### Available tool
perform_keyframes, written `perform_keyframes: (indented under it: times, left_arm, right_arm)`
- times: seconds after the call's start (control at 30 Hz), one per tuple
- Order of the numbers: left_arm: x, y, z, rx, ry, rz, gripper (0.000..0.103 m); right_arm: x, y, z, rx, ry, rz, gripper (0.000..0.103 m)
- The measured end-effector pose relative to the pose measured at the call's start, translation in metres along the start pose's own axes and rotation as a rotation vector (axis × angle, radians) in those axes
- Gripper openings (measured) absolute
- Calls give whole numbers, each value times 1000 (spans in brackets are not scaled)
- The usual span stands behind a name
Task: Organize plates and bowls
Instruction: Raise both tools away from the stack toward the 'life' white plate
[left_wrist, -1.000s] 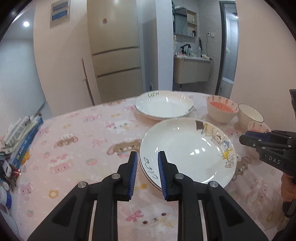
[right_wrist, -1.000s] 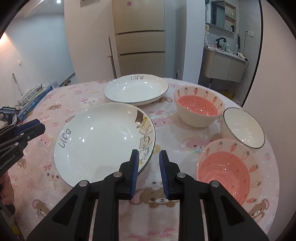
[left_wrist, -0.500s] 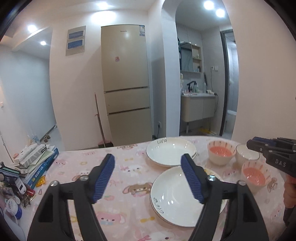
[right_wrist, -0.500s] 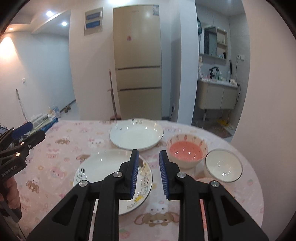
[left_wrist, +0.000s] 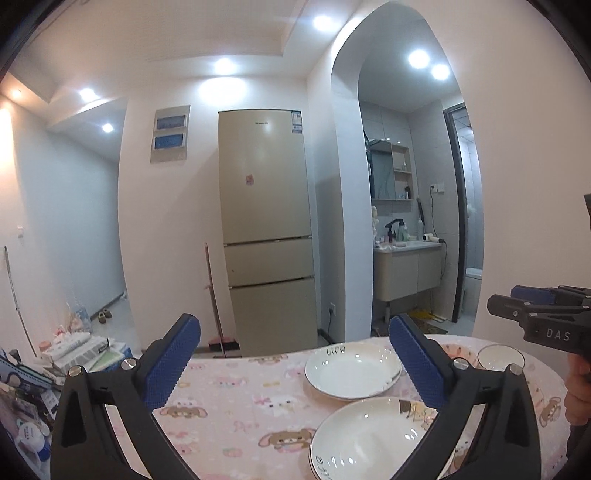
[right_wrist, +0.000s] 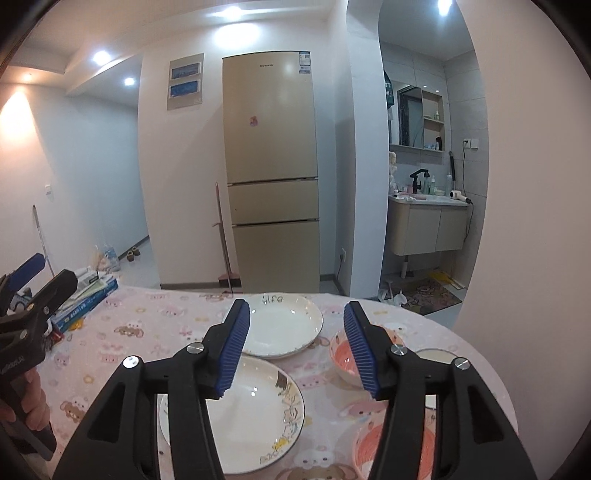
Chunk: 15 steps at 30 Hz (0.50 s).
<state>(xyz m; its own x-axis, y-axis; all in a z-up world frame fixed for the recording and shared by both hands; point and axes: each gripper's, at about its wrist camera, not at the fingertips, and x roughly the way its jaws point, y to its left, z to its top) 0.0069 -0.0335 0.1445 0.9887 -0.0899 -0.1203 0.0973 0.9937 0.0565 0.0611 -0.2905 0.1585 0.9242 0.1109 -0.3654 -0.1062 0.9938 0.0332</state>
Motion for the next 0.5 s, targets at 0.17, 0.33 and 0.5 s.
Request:
perform_keyframes:
  times: [0.17,0.33,0.5]
  left_arm:
    - [13,8,20,-47,-24,-8,103]
    - [39,13,38,-64,-34,-13,103]
    - [78,20,44,-124,2,-32,103]
  right_arm:
    - [14,-4,33,82,-34,-7,52]
    - [31,-13,61,173,-76,-52,52]
    - [55,-18,76,240,-90,-72,52]
